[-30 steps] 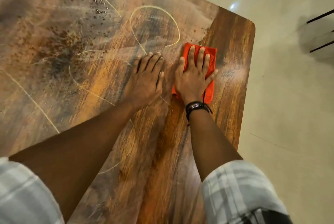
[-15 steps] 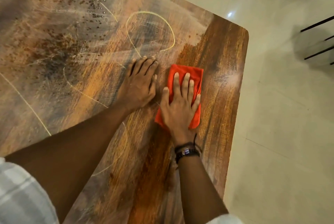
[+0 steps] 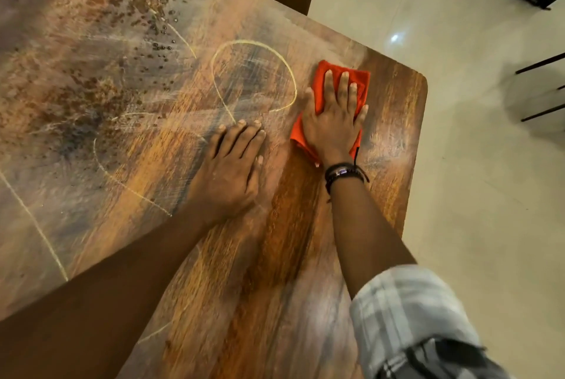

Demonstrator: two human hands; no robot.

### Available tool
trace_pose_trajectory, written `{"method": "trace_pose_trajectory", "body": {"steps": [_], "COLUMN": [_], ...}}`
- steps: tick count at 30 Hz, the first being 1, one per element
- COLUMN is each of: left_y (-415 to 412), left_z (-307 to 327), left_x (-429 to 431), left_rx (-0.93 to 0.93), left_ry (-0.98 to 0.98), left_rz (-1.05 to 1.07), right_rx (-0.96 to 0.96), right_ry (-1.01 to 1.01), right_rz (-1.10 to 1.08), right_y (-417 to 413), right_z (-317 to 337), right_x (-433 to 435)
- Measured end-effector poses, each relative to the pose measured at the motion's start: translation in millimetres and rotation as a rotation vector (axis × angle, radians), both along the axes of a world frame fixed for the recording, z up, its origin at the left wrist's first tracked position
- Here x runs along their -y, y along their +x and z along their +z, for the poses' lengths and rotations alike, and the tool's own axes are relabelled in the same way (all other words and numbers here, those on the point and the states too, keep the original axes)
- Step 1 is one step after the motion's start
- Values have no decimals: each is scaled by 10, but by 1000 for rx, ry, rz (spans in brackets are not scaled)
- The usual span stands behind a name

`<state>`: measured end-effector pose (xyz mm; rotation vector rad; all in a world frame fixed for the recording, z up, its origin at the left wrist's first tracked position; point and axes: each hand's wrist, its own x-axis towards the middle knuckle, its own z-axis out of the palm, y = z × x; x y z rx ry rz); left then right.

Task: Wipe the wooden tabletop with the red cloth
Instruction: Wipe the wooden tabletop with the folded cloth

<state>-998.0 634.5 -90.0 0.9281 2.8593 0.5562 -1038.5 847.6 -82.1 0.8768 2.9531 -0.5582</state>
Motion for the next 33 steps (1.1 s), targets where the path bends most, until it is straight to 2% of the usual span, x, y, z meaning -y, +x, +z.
{"method": "trace_pose_trajectory", "body": {"steps": [5,10,16,20,26,29,33], "left_y": [-11,-24,-27,-23,-12,-18,-27], "left_z": [-35,-52,-34,-21,-8,-7,-13], "left_x": [-18,-19,-6,3,20,4,-11], "left_rx": [-24,-29,-26,-21,30,39,87], "left_ry": [25,8,14,64,247,254,241], "left_rz": [-6,-12,-22,-21,50,58,89], "right_rx": [28,53,36,-20,-77,-48,-34], "right_ry": [2,-11,-12,5,56,76,60], "right_rz": [-17,-7,61,132,142,134,110], "right_y": [-789,-1105,-718,30,1123,1043,388], "right_z": [47,56,40,3,-33,-41,-48], "right_x": [-483,-664,-429,125,926,900,610]}}
